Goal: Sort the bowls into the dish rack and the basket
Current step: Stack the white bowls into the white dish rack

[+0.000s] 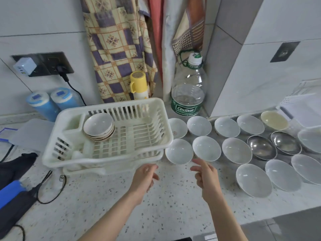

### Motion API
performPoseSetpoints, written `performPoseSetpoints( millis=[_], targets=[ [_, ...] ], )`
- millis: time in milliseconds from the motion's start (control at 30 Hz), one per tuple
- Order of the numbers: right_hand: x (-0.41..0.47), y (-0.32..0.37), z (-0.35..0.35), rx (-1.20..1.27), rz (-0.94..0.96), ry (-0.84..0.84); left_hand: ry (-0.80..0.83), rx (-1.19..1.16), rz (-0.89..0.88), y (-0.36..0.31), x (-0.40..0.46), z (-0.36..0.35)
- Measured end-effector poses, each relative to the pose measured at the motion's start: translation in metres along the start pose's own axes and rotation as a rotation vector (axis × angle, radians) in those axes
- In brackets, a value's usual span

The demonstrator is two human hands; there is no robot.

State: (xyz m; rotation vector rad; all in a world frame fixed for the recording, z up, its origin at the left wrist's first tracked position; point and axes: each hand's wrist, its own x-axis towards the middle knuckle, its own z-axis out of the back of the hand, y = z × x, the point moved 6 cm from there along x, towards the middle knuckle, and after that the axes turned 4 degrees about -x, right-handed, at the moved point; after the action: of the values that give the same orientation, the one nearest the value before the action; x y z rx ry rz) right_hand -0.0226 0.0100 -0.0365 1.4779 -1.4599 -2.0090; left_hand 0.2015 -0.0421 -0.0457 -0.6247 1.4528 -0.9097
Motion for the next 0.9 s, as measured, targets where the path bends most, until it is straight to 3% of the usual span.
performPoseSetpoints(
  millis=[100,233,467,900],
  targets=[
    [0.018,-0.014,0.028,0.018,-0.128,0.016,0.034,0.030,0.155,0.015,0.009,-0.036],
    [0.043,-0.020,0.057,0.046,-0.200,-0.007,0.001,-0.117,0.241,0.025,0.025,-0.069],
    [0.073,-0.016,0.064,-0.005,-0.253,0.053,-0.060,-0.274,0.223,0.028,0.047,-0.095],
    [0.089,-0.009,0.065,-0.079,-0.237,-0.005,-0.149,-0.238,0.215,0.028,0.053,-0.102]
  ],
)
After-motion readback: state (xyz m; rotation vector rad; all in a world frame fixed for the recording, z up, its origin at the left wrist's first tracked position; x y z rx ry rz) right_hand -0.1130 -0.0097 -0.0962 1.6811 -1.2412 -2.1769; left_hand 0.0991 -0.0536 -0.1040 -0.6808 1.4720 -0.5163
